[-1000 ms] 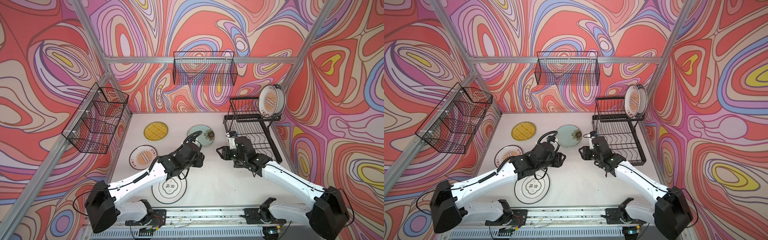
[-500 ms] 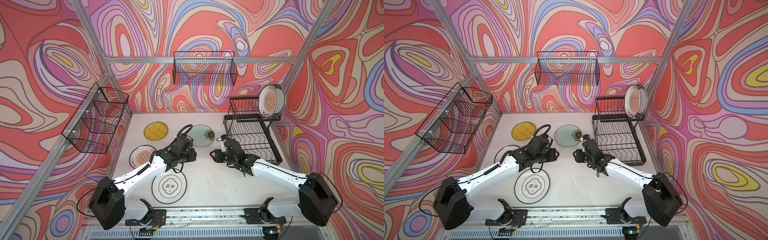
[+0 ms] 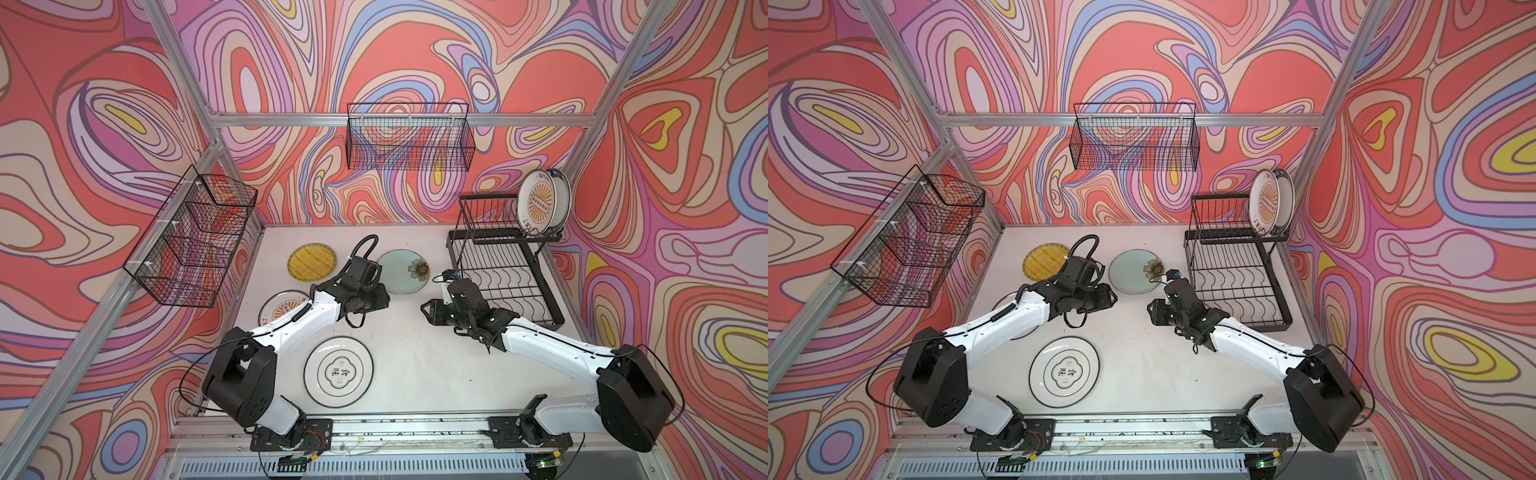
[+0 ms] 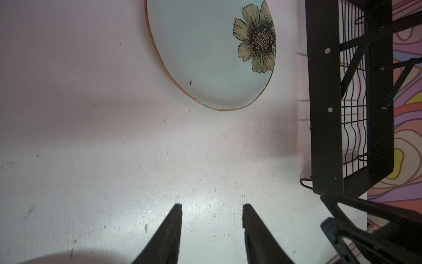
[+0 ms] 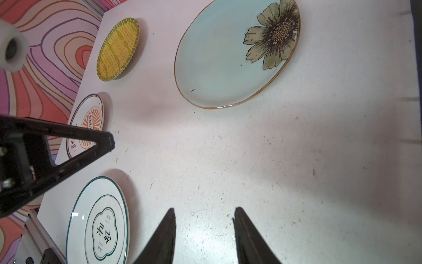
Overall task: Load plates into a dish rack
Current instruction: Pick up the plate from the top-center of the table.
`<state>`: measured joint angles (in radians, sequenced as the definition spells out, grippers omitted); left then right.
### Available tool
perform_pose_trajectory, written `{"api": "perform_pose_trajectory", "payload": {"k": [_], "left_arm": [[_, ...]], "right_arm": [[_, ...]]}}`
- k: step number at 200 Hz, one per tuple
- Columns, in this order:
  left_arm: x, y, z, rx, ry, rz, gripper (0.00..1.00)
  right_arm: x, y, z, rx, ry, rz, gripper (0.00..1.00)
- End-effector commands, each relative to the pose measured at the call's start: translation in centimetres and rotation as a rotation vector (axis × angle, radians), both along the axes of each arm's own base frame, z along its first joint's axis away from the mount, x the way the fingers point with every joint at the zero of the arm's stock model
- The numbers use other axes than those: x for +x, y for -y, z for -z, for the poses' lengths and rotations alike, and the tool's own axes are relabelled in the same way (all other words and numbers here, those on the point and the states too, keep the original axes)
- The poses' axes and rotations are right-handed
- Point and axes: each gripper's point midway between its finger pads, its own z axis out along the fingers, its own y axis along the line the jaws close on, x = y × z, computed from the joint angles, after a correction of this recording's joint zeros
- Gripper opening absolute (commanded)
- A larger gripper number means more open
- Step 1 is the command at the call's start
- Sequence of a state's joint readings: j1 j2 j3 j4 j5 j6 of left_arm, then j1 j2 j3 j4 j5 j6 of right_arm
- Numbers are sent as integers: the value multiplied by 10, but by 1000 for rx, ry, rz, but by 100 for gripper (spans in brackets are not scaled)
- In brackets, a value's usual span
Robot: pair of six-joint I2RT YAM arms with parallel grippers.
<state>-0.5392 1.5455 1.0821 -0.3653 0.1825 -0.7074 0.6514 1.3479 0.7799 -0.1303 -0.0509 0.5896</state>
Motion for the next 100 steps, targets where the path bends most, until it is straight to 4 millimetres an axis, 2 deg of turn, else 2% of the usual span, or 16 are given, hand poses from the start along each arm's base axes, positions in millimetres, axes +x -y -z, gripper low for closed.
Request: {"api": "perform_pose_trajectory", "payload": {"k": [1,100], "left_arm": [[15,4,0,-10,5,6,46],[66,4,51,-68,-80,-103,43]], "right_arm": [[-4,3,-4,-12,11,4,43],[-13,11,-6,-11,7,16,43]]}}
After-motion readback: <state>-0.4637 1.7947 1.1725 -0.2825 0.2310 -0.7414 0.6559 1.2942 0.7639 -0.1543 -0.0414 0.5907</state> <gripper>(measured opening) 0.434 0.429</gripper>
